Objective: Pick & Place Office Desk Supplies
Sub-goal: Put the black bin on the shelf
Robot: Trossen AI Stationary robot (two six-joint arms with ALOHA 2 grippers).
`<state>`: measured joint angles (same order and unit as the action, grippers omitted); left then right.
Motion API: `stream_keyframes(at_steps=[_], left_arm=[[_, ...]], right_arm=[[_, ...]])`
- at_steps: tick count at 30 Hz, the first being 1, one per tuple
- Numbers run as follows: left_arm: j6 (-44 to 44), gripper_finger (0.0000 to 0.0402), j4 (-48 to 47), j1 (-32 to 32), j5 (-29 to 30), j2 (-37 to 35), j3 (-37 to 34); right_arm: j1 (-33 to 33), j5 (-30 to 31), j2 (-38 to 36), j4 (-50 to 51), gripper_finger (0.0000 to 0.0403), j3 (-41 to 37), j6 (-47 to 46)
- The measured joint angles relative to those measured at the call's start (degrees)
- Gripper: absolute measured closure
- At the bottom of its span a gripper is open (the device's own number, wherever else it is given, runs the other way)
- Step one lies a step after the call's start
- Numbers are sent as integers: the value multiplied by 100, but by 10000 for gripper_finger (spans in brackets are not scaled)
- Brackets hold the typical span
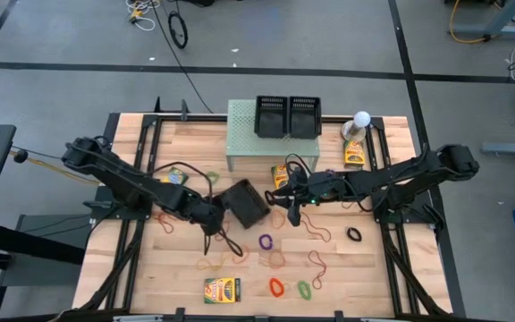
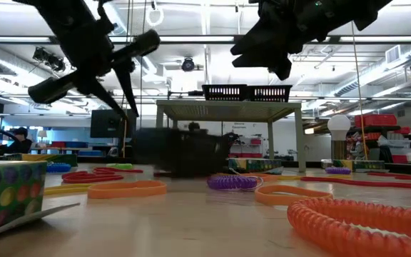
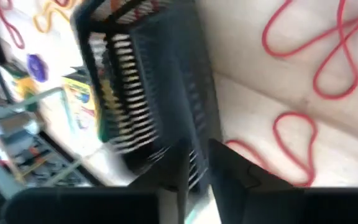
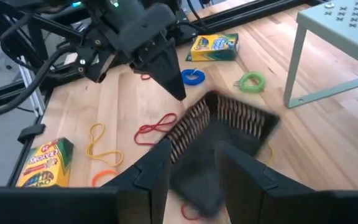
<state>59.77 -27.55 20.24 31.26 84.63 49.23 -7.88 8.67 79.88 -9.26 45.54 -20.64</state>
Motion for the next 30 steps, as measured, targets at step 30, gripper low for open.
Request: stream_keyframes(at_steps=[30], left_arm=[[-9840, 320, -23, 119, -1284, 821, 1419]], right_arm=[[439, -258, -489, -1937, 380, -1702, 1262]])
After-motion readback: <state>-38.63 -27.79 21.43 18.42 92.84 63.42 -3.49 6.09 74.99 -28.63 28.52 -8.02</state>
